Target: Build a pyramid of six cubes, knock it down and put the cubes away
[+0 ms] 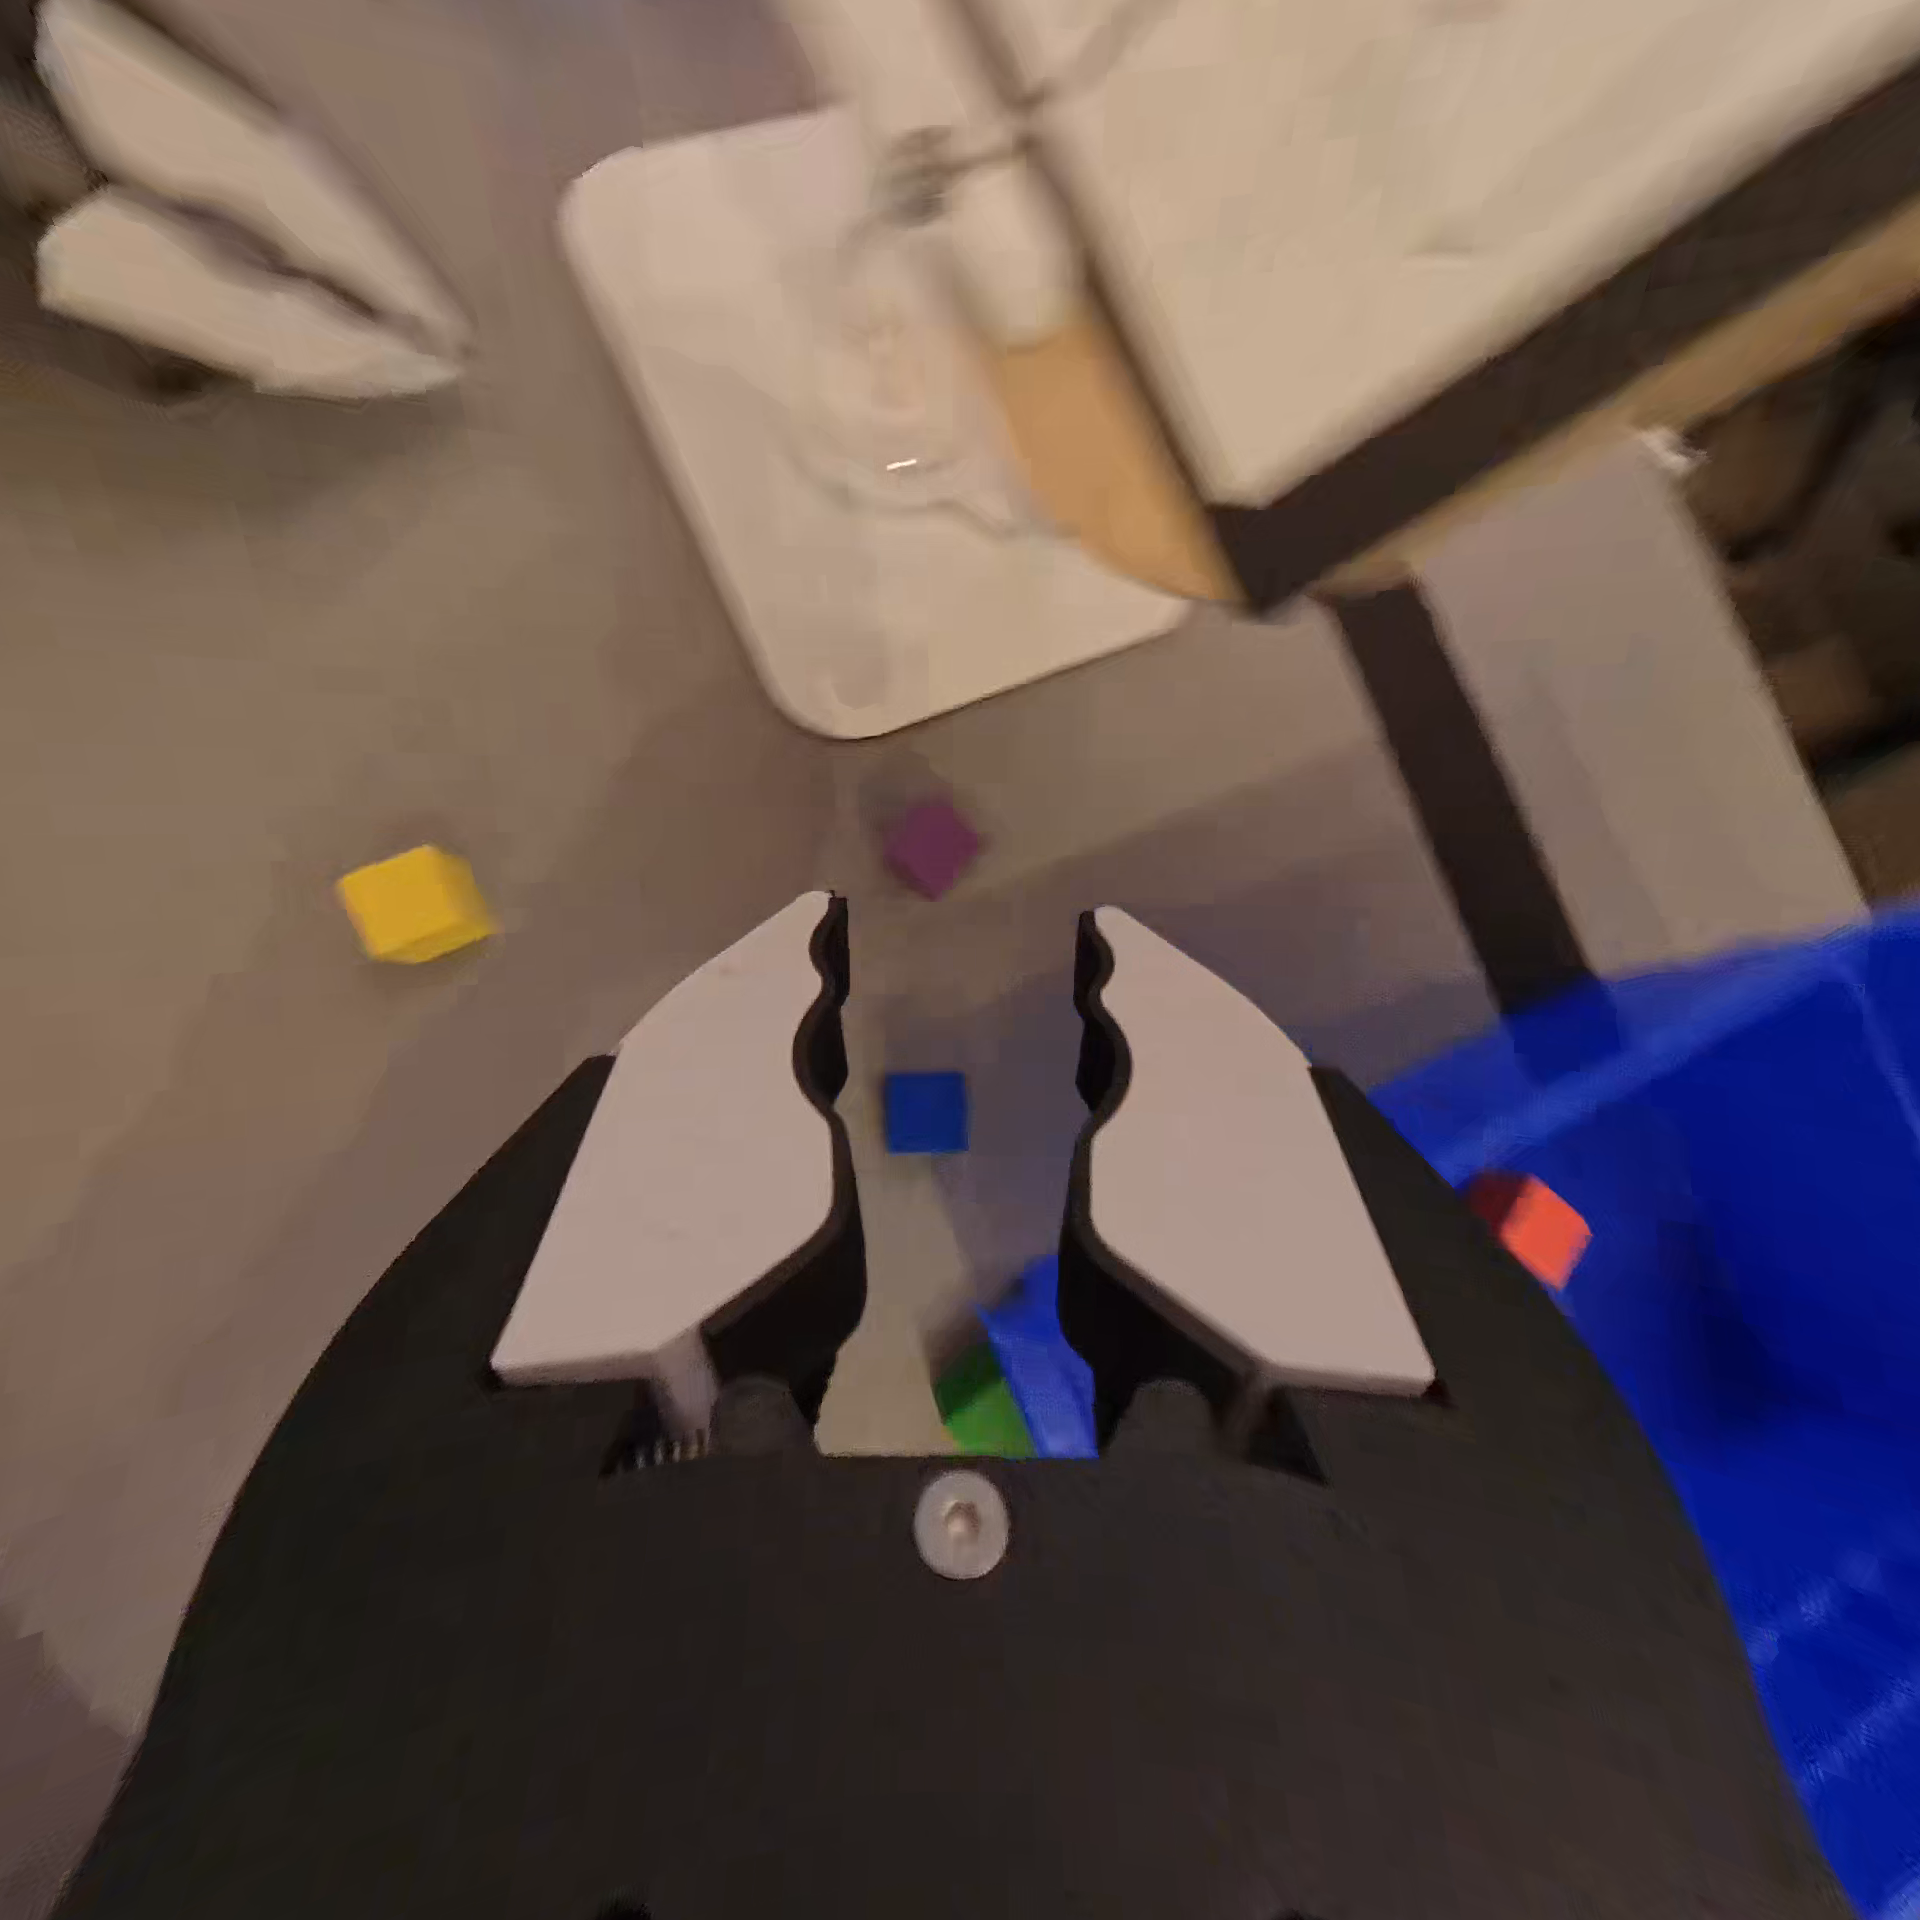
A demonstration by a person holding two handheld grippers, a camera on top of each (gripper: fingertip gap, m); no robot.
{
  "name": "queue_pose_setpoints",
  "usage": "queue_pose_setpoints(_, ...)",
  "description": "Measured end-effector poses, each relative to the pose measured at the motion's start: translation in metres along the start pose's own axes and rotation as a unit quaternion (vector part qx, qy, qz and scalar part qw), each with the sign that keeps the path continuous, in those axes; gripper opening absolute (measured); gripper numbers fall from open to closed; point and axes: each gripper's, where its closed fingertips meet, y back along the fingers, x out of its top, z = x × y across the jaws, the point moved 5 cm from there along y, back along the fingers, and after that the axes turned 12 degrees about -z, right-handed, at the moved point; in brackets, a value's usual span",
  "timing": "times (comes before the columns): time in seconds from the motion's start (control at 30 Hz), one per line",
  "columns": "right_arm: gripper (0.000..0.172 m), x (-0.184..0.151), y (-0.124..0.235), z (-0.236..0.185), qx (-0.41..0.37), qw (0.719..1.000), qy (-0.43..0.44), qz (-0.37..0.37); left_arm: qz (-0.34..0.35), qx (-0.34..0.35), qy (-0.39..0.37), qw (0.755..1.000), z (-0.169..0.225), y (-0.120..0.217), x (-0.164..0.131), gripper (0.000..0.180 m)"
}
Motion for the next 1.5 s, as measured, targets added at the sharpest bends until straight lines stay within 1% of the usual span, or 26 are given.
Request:
queue_pose_setpoints(0.07, 0.042, 0.004, -0.026, -0.028, 0.003, 0.996, 0.092, -0.02, 0.0, 0.001, -0.001, 1.0, 0.0, 0.0, 0.0, 0.0)
queue_pose_setpoints(0.1, 0.044, 0.004, -0.039, -0.036, 0.004, 0.992, 0.125, -0.03, 0.0, 0.001, -0.001, 1.0, 0.0, 0.0, 0.0, 0.0)
queue_pose_setpoints(0.13, 0.05, 0.003, -0.052, -0.043, 0.015, 0.988, 0.146, -0.044, 0.0, 0.001, -0.001, 1.0, 0.0, 0.0, 0.0, 0.0)
queue_pose_setpoints(0.23, 0.055, 0.0, -0.083, -0.048, -0.004, 0.969, 0.234, -0.083, 0.0, 0.001, -0.001, 1.0, 0.0, 0.0, 0.0, 0.0)
queue_pose_setpoints(0.37, 0.058, 0.001, -0.108, -0.038, 0.0, 0.962, 0.246, -0.116, 0.0, -0.002, 0.0, 1.0, 0.0, 0.0, 0.0, 0.0)
queue_pose_setpoints(0.47, 0.06, -0.003, -0.12, -0.029, -0.003, 0.954, 0.253, -0.161, 0.001, -0.006, 0.001, 1.0, 0.0, 0.0, 0.0, 0.0)
queue_pose_setpoints(0.53, 0.06, -0.004, -0.125, -0.027, 0.005, 0.952, 0.255, -0.17, 0.001, -0.009, 0.001, 1.0, 0.0, 0.0, 0.0, 0.0)
queue_pose_setpoints(0.67, 0.051, -0.008, -0.132, -0.021, 0.017, 0.948, 0.248, -0.199, 0.001, -0.013, 0.002, 1.0, 0.0, 0.0, 0.0, 0.0)
queue_pose_setpoints(0.7, 0.047, -0.009, -0.133, -0.021, 0.022, 0.947, 0.246, -0.206, 0.001, -0.014, 0.002, 1.0, 0.0, 0.0, 0.0, 0.0)
queue_pose_setpoints(0.77, 0.031, -0.008, -0.133, -0.023, 0.032, 0.945, 0.251, -0.206, 0.001, -0.016, 0.002, 1.0, 0.001, 0.0, 0.0, 0.0)
queue_pose_setpoints(0.87, 0.03, -0.008, -0.133, -0.026, 0.031, 0.942, 0.254, -0.216, 0.002, -0.017, 0.002, 1.0, 0.001, 0.0, 0.0, 0.0)
queue_pose_setpoints(0.97, 0.029, -0.008, -0.131, -0.029, 0.032, 0.946, 0.24, -0.217, 0.002, -0.018, 0.002, 1.0, 0.001, 0.0, 0.0, 0.0)
queue_pose_setpoints(1.03, 0.029, -0.01, -0.126, -0.034, 0.039, 0.948, 0.229, -0.218, 0.002, -0.018, 0.002, 1.0, 0.001, 0.0, 0.0, 0.0)
queue_pose_setpoints(1.1, 0.029, -0.009, -0.112, -0.041, 0.047, 0.954, 0.215, -0.204, 0.002, -0.018, 0.002, 1.0, 0.001, 0.0, 0.0, 0.0)
queue_pose_setpoints(1.17, 0.028, -0.006, -0.084, -0.046, 0.047, 0.964, 0.195, -0.174, 0.002, -0.018, 0.001, 1.0, 0.001, 0.0, 0.0, 0.0)
queue_pose_setpoints(1.27, 0.028, -0.004, -0.026, -0.031, 0.034, 0.984, 0.131, -0.112, 0.002, -0.017, 0.001, 1.0, 0.001, 0.0, 0.0, 0.0)
queue_pose_setpoints(1.33, 0.028, -0.009, 0.013, -0.001, -0.002, 0.995, 0.063, -0.083, 0.002, -0.015, 0.0, 1.0, 0.001, 0.0, 0.0, 0.0)
queue_pose_setpoints(1.4, 0.028, -0.022, 0.04, 0.041, -0.041, 0.996, -0.024, -0.073, 0.002, -0.014, 0.0, 1.0, 0.001, 0.0, 0.0, 0.0)
queue_pose_setpoints(1.43, 0.028, -0.03, 0.048, 0.065, -0.059, 0.993, -0.068, -0.074, 0.002, -0.013, 0.0, 1.0, 0.001, 0.0, 0.0, 0.0)
queue_pose_setpoints(1.5, 0.029, -0.049, 0.049, 0.107, -0.08, 0.981, -0.151, -0.089, 0.002, -0.012, -0.001, 1.0, 0.001, 0.0, 0.0, 0.0)
